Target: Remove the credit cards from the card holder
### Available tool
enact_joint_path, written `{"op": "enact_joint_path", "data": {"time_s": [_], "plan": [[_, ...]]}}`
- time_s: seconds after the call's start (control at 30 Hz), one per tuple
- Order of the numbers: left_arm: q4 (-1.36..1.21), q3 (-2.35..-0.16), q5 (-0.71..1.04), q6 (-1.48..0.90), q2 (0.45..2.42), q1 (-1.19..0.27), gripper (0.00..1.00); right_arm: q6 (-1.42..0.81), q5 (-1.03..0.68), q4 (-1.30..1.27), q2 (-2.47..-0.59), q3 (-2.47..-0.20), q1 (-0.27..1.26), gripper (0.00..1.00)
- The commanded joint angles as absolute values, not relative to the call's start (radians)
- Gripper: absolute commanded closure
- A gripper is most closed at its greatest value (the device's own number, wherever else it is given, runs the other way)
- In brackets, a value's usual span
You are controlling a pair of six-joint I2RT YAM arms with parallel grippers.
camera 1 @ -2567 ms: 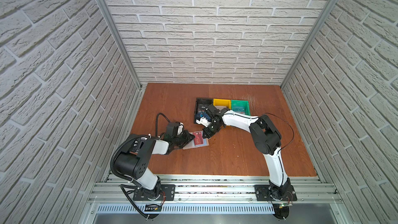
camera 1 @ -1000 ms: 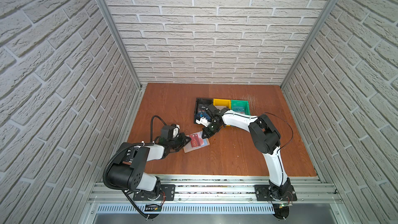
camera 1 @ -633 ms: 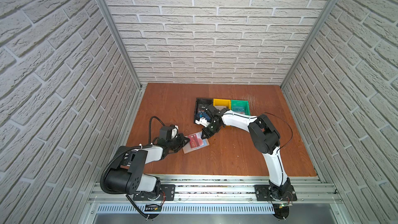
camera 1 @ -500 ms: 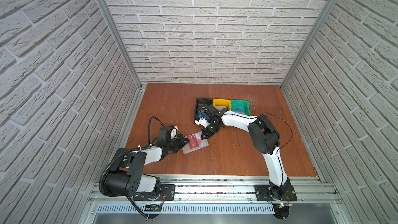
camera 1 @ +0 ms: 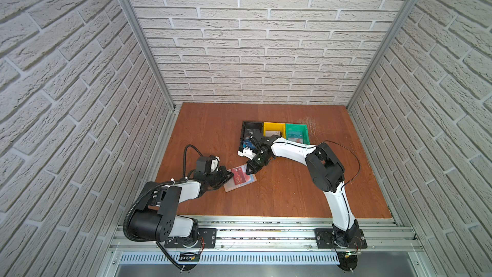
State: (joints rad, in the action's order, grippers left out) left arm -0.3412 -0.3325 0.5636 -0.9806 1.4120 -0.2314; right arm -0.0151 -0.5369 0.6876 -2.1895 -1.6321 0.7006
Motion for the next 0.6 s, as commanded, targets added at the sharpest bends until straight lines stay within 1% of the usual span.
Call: {"op": "enact_joint_path", "data": {"time_s": [0.0,0.33,0.57], "plan": [[-0.33,-0.348,0.526,-0.967,1.455,-0.253,0.97,-0.008,-0.566,0.692,-2.142,-1.673,0.731,0.93],[-0.364,-0.332,0.52,-0.985,1.473,-0.267,0.94,-0.024,-0.549,0.682,-2.199,-1.677,0.731,0.93],[-0.371,-0.303,0.512,-0.989,1.458,-0.266,0.94,-0.053,-0.524,0.682,-2.236,-1.666,0.698,0.93]]}}
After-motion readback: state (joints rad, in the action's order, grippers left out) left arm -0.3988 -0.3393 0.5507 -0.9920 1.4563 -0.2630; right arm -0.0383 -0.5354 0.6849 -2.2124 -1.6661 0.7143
